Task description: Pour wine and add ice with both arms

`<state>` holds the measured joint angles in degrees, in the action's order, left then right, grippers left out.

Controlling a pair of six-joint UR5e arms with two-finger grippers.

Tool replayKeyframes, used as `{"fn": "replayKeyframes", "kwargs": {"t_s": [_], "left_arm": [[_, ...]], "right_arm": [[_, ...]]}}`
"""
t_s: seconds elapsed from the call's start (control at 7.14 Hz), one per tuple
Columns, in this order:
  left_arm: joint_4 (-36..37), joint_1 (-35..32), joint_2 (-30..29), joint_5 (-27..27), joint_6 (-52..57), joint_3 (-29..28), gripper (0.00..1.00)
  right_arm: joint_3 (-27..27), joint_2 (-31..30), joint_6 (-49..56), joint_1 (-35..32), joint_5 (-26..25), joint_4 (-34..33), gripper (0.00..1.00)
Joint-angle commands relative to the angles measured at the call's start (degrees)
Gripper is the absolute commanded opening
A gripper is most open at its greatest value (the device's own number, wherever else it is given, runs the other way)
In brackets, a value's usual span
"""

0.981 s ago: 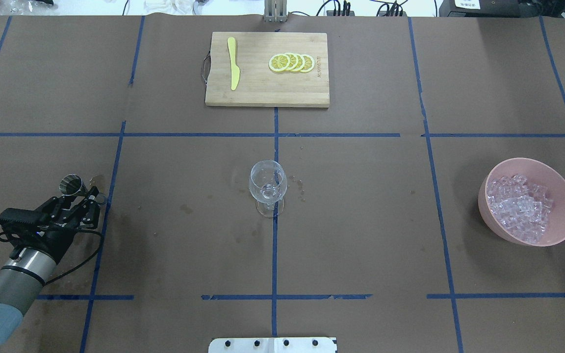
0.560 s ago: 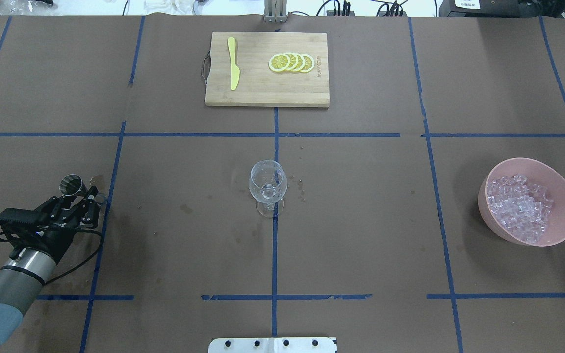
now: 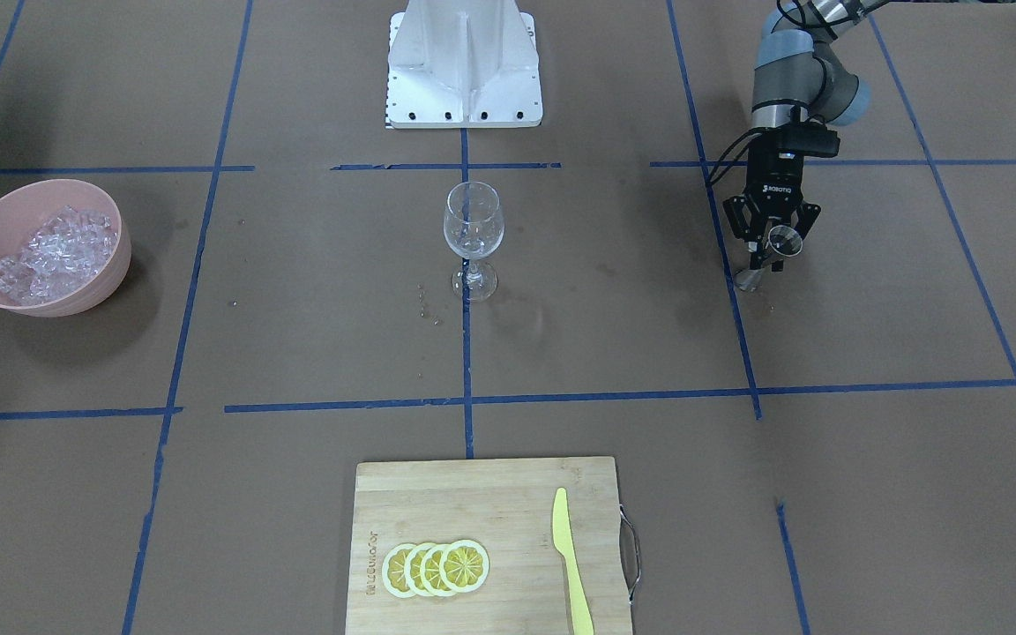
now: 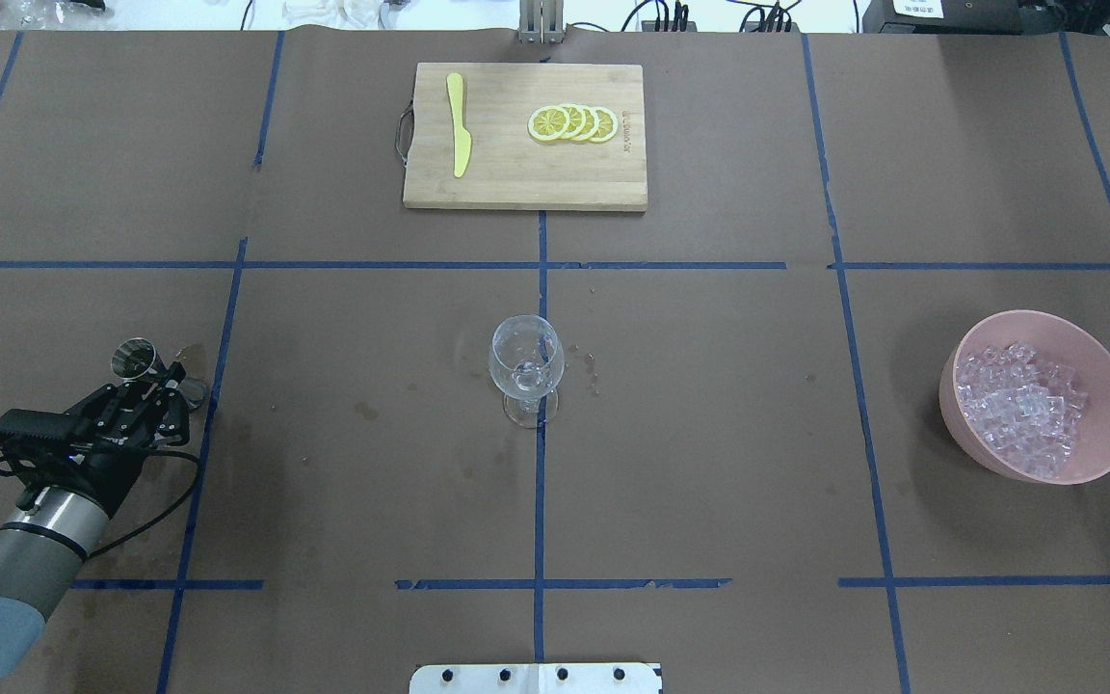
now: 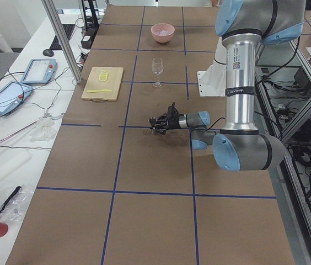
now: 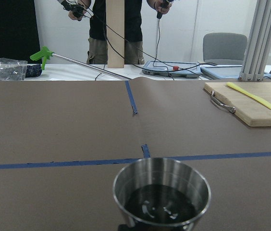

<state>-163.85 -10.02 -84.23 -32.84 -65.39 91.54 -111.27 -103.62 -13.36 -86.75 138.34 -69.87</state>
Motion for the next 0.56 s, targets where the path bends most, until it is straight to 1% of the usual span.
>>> {"fn": "replayKeyframes", "kwargs": {"t_s": [0.0, 0.28, 0.42], "left_arm": [[-0.1, -0.1, 0.1, 0.3, 0.2, 0.6, 0.00], [-0.1, -0.3, 0.7, 0.2, 0.8, 2.2, 0.00], [-0.1, -0.4, 0.7, 0.2, 3.6, 2.7, 0.00]], "right_arm": [[-0.1, 0.0, 0.0, 0.0, 0.0, 0.0, 1.00], [0.0, 0.0, 0.0, 0.0, 0.0, 0.0, 1.00], [0.0, 0.0, 0.0, 0.0, 0.0, 0.0, 1.00]]}}
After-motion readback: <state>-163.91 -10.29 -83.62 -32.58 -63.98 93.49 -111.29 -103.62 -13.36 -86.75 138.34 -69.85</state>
